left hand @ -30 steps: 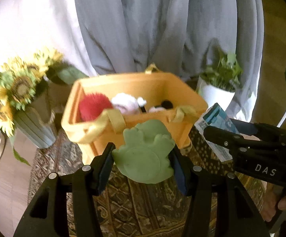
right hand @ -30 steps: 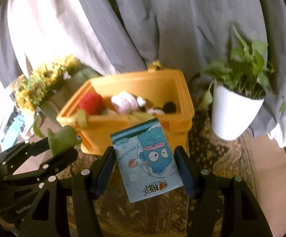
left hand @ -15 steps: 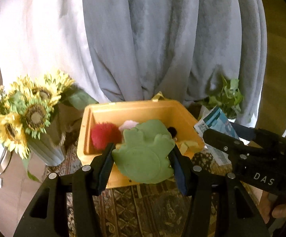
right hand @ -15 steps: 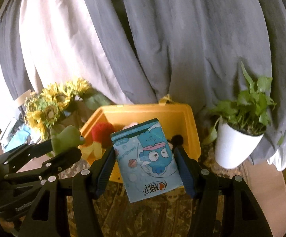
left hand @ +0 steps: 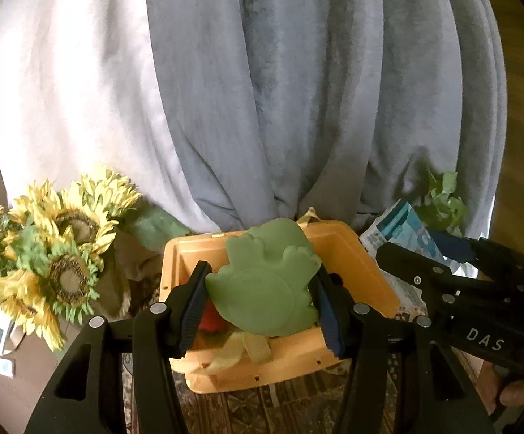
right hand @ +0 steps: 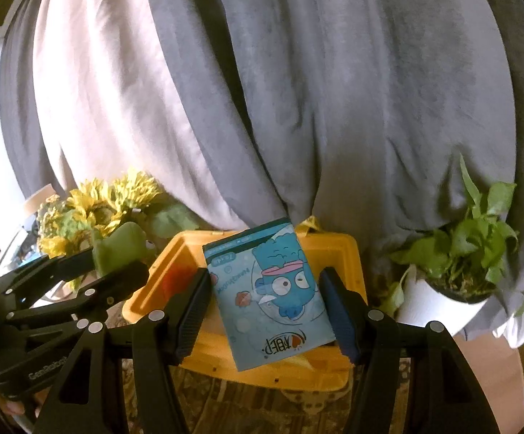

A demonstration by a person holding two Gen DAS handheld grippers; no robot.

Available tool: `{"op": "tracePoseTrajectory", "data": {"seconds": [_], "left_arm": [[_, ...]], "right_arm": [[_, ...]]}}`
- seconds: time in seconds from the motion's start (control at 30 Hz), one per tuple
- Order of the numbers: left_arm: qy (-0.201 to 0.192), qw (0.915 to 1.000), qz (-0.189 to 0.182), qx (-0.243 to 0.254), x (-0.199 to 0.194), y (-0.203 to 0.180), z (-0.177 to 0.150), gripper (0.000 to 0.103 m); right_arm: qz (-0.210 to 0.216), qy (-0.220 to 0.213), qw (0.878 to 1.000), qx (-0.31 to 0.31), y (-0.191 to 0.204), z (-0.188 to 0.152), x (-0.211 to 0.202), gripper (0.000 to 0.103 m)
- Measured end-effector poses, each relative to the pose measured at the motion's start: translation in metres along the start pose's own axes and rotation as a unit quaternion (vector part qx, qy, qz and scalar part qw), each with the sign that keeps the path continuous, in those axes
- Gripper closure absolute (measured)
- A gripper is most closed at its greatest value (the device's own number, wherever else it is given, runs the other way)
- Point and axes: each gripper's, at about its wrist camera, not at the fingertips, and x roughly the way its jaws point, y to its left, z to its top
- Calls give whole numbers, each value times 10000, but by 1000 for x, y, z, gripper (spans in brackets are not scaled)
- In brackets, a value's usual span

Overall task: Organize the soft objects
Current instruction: 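Lift the sponge and card box over the orange crate with both tools, then open both tools to drop the sponge and card box into the crate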

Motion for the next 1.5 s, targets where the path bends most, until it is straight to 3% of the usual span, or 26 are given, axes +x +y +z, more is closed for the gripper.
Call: {"op": "tracePoseTrajectory", "data": {"seconds": [0.37,1.1,1.23,1.5], "left_arm": [[347,9993,63,103,53,4,13,48],[1540,9877,-6,259,148,5,-5,48],[1645,9861,56,222,153,4,-9,29],[1373,9899,354,90,128,7,-7,27]], "right_arm": [[-40,290,9996,43,-15,14,47,41],[-78,1542,9876,295,-49,0,145,40],[-88,1715,9844,389,-53,-4,152,36],[-330,1608,9856,415,-52,-2,140,35]]}}
